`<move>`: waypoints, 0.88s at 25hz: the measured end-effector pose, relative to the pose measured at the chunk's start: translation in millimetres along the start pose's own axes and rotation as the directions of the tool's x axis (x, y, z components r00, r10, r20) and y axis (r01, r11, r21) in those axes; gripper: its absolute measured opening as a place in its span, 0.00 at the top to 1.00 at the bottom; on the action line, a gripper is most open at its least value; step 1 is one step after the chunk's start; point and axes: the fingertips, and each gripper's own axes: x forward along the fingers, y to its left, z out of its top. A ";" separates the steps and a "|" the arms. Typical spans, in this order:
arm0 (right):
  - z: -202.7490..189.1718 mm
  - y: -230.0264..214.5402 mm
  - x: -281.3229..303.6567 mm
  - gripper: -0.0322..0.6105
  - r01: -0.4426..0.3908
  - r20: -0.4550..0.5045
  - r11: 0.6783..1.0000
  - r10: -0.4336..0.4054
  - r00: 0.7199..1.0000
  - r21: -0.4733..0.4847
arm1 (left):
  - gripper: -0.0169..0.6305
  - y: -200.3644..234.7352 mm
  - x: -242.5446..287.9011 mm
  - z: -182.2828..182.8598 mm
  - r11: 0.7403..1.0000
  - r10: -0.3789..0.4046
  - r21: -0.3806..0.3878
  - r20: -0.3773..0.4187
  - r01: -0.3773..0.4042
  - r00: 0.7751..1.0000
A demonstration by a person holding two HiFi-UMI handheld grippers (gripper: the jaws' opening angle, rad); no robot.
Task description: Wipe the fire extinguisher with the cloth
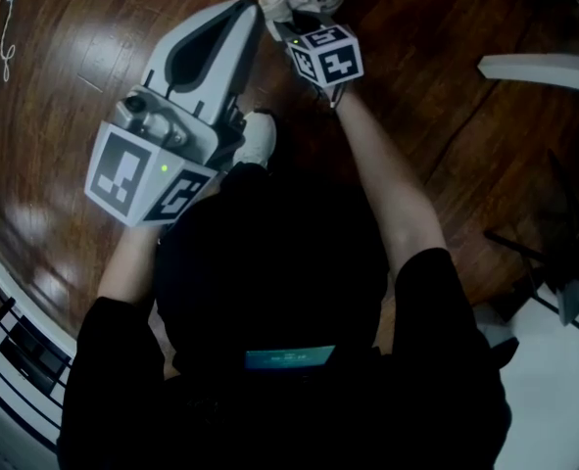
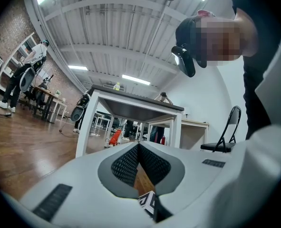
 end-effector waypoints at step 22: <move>225.5 25.9 -213.7 0.80 -0.127 0.598 0.989 0.148 0.787 -0.078 | 0.98 -11.8 3.6 -1.9 0.999 -0.046 -0.006 -0.001 0.046 0.999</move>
